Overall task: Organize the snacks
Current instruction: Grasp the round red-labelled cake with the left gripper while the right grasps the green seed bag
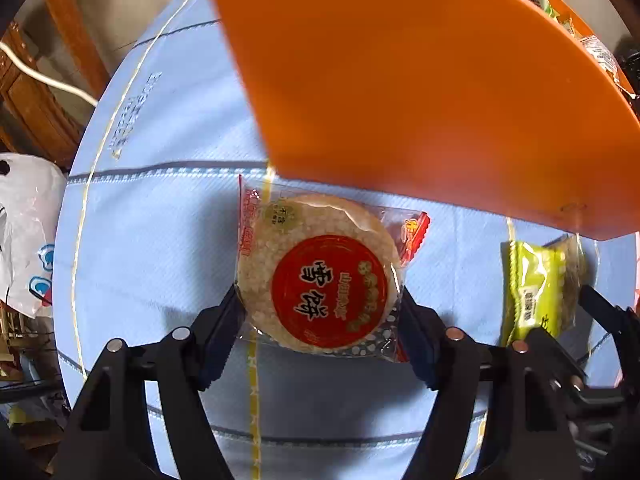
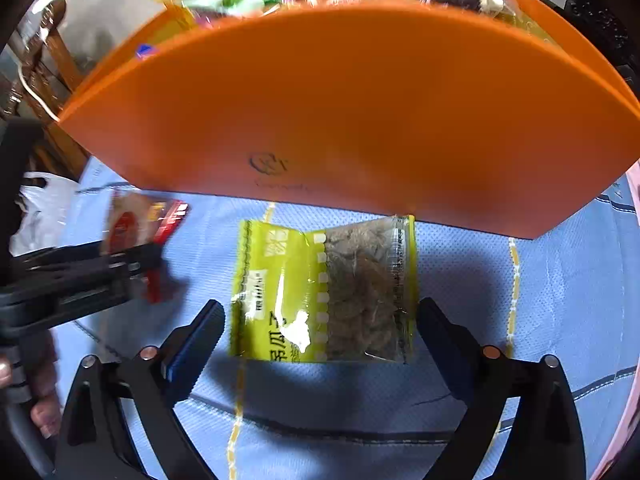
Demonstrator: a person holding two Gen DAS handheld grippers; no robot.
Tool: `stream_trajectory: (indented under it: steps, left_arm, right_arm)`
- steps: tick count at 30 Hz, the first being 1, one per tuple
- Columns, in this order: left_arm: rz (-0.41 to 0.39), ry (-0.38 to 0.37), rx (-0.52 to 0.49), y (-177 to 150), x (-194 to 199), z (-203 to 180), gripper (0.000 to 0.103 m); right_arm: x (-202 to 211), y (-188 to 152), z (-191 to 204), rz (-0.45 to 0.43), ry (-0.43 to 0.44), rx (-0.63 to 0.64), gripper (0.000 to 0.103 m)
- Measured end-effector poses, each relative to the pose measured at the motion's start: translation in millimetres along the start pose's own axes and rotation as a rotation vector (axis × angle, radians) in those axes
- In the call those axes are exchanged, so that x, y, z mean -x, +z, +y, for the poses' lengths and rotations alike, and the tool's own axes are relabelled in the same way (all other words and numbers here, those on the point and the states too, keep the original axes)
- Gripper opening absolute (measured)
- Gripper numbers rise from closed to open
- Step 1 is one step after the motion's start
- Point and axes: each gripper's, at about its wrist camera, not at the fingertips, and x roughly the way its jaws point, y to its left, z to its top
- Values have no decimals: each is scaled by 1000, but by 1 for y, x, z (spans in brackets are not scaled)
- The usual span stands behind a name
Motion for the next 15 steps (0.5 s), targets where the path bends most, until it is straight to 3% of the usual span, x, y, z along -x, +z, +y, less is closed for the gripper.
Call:
stream_trajectory:
  steps: [3, 4, 7, 8, 9, 13, 15]
  left_arm:
    - [14, 8, 24, -7, 2, 8, 69]
    - [12, 4, 23, -10, 4, 9, 69]
    - [-6, -6, 22, -16, 14, 14, 69]
    - [-11, -11, 24, -19, 18, 16, 69]
    - [-13, -15, 25, -22, 21, 18, 70]
    - [-8, -32, 38, -31, 23, 21, 70]
    - [-3, -35, 34, -35, 26, 26, 70]
  right_arm:
    - [-13, -6, 17, 12, -84, 114, 98]
    - [-12, -8, 19, 0, -88, 142, 92]
    - [4, -4, 3, -18, 6, 81, 59]
    - [10, -3, -1, -28, 11, 71, 40]
    - [18, -3, -5, -46, 10, 66, 37]
    - [31, -9, -16, -37, 53, 56, 34]
    - [26, -12, -23, 15, 83, 42, 43]
